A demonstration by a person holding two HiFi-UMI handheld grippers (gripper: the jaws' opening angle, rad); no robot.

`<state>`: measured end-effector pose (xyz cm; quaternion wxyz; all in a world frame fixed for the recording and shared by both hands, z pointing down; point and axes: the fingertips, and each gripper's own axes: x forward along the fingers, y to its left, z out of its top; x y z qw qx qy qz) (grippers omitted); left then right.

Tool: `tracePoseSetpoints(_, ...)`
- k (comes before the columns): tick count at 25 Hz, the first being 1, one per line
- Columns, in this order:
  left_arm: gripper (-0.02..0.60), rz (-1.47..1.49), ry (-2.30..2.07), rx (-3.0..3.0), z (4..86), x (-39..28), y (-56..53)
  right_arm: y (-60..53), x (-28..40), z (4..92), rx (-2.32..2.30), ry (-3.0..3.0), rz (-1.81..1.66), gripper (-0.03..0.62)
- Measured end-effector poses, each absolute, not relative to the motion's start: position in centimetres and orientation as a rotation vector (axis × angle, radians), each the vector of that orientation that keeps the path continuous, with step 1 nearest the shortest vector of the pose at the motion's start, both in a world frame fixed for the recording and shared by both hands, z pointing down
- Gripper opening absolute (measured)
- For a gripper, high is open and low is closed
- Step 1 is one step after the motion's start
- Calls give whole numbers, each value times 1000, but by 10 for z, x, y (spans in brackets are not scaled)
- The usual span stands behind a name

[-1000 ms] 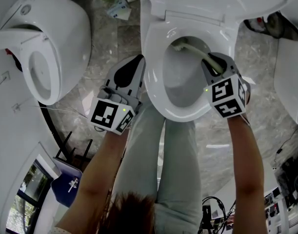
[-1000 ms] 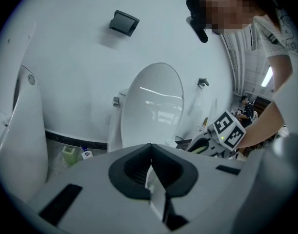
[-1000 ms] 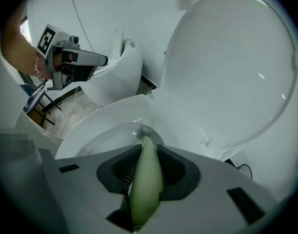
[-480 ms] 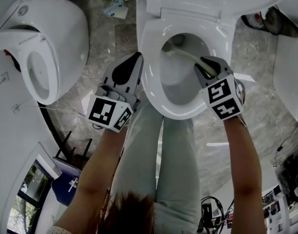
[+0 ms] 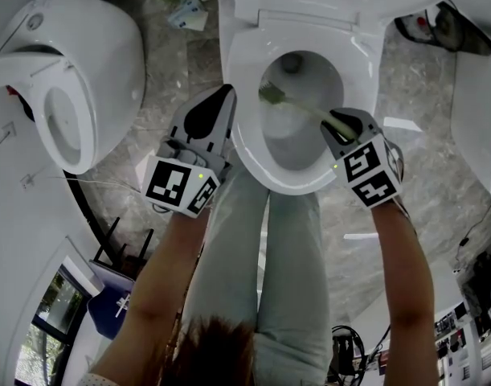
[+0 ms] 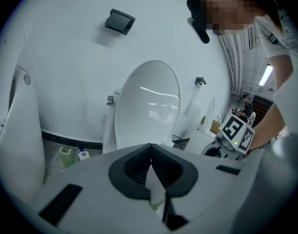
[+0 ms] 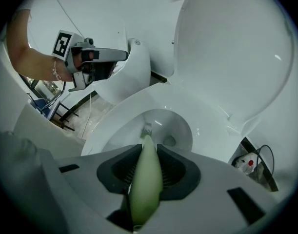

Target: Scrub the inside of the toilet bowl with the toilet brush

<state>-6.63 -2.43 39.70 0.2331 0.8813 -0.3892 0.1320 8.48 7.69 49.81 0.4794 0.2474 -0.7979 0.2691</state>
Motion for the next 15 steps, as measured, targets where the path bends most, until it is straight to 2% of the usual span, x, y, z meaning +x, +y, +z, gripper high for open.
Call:
tracePoseSetpoints(7,3,366,-1068,2425,395,-62,-22,86,93,496,575,-1929,707,107)
tracePoseSetpoints(15,3,369,-1059,2436,391,-54,-17,101,106,501,500,-1924,610,107)
